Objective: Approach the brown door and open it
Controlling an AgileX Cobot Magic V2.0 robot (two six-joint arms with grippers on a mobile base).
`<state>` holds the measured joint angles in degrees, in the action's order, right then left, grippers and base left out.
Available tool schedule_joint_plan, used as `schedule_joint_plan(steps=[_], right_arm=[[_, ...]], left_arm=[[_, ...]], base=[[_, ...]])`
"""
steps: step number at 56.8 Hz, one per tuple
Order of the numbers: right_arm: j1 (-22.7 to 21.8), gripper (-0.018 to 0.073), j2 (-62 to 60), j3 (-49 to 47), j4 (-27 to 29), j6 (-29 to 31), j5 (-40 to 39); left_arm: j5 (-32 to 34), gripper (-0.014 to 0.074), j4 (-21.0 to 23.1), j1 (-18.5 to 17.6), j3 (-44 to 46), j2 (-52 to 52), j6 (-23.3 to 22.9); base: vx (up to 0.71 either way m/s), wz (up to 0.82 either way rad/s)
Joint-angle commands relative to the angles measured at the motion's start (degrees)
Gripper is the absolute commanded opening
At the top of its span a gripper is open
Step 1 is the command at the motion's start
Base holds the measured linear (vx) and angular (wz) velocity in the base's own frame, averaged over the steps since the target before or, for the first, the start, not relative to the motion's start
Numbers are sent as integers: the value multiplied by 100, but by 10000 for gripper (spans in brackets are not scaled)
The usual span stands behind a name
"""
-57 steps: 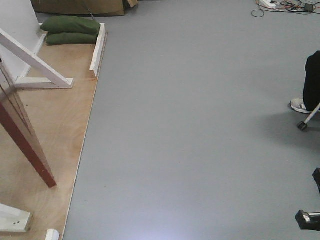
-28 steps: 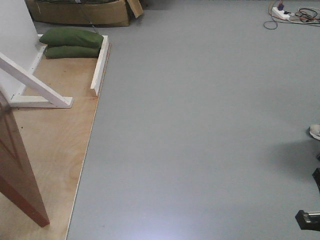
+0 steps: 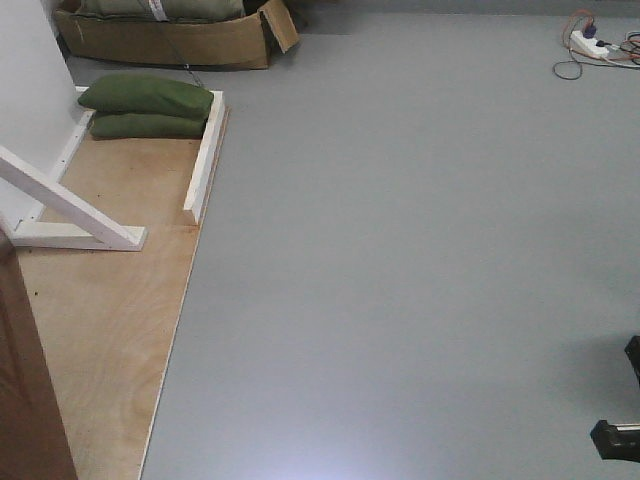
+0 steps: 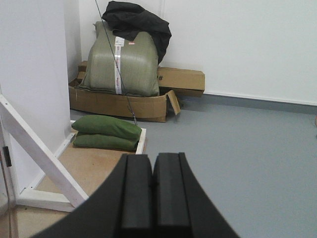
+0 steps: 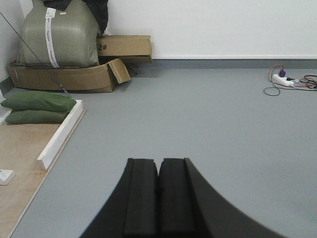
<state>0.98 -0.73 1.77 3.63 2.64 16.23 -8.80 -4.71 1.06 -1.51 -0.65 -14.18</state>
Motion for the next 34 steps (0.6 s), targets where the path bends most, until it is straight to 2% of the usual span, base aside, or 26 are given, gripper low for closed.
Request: schedule_joint_plan(steps=[1, 34], right_arm=[[-8, 0, -62, 28, -4, 32, -469], [-8, 0, -62, 28, -4, 32, -469]], left_arm=[[448, -3, 31, -32, 95, -80, -49], [448, -3, 31, -32, 95, -80, -49]], base=[[8, 1], [4, 0]])
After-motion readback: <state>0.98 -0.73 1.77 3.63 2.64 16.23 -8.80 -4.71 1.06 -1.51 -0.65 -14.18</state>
